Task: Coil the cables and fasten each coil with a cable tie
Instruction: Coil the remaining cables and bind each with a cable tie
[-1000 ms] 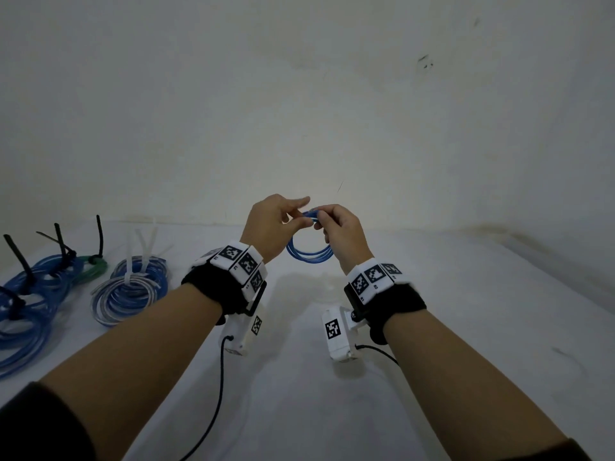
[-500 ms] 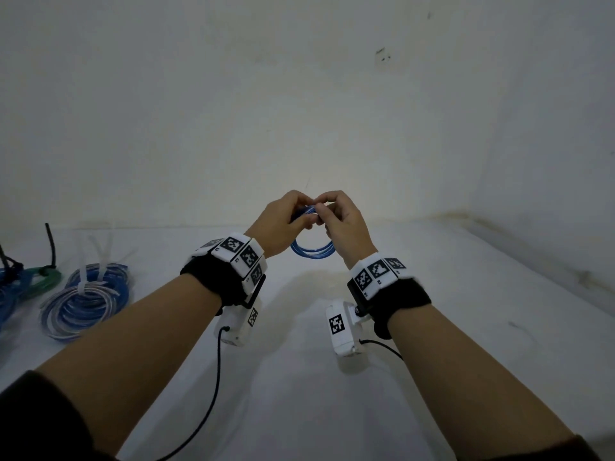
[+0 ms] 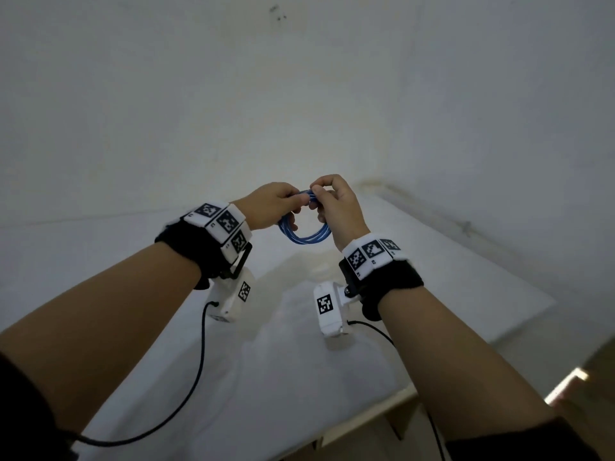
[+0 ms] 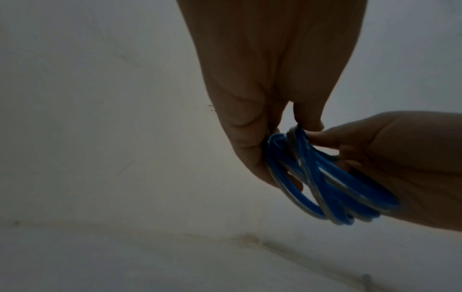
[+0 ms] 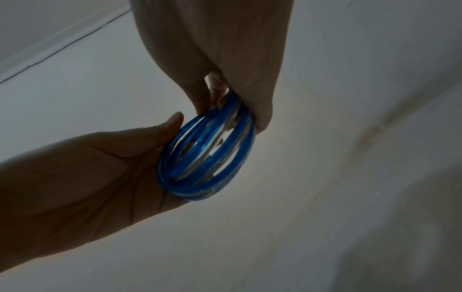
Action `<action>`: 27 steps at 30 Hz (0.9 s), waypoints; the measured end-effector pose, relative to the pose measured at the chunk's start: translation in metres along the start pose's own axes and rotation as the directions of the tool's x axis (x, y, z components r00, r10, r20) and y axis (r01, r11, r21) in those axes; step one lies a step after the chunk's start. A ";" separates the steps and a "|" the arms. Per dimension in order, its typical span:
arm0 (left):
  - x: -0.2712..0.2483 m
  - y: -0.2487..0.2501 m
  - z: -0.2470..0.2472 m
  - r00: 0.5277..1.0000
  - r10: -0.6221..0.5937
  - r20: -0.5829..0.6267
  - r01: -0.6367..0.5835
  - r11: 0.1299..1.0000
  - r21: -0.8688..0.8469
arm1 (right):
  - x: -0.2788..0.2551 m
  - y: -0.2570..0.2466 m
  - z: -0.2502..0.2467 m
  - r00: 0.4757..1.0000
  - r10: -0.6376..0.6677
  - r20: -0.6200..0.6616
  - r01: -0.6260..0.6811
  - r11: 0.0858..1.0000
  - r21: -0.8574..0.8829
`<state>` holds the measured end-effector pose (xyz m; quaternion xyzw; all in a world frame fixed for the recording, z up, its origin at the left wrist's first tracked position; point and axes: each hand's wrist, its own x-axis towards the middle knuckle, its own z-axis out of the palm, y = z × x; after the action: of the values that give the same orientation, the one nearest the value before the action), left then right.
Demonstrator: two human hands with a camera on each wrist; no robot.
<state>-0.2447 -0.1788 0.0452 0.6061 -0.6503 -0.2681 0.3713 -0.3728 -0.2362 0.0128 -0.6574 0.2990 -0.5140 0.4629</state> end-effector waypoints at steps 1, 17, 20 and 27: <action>0.005 0.006 0.009 0.999 -0.020 0.039 0.023 0.997 -0.075 | 0.000 0.002 -0.012 1.000 0.006 -0.021 -0.006 1.000 -0.011; 0.050 0.026 0.101 1.000 0.014 0.009 -0.013 1.000 -0.022 | -0.004 0.024 -0.157 0.849 0.525 0.064 -0.234 0.480 -0.846; 0.052 0.024 0.105 1.000 0.024 0.003 -0.024 1.000 -0.002 | -0.010 0.026 -0.170 0.744 0.656 0.126 -0.074 0.269 -0.960; 0.052 0.019 0.108 0.998 0.055 -0.013 -0.055 0.998 0.005 | -0.022 0.031 -0.172 0.663 0.732 0.157 0.025 0.188 -0.982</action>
<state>-0.3428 -0.2389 0.0064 0.5904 -0.6649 -0.2524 0.3816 -0.5407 -0.2813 -0.0165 -0.8214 0.5262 0.1448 0.1657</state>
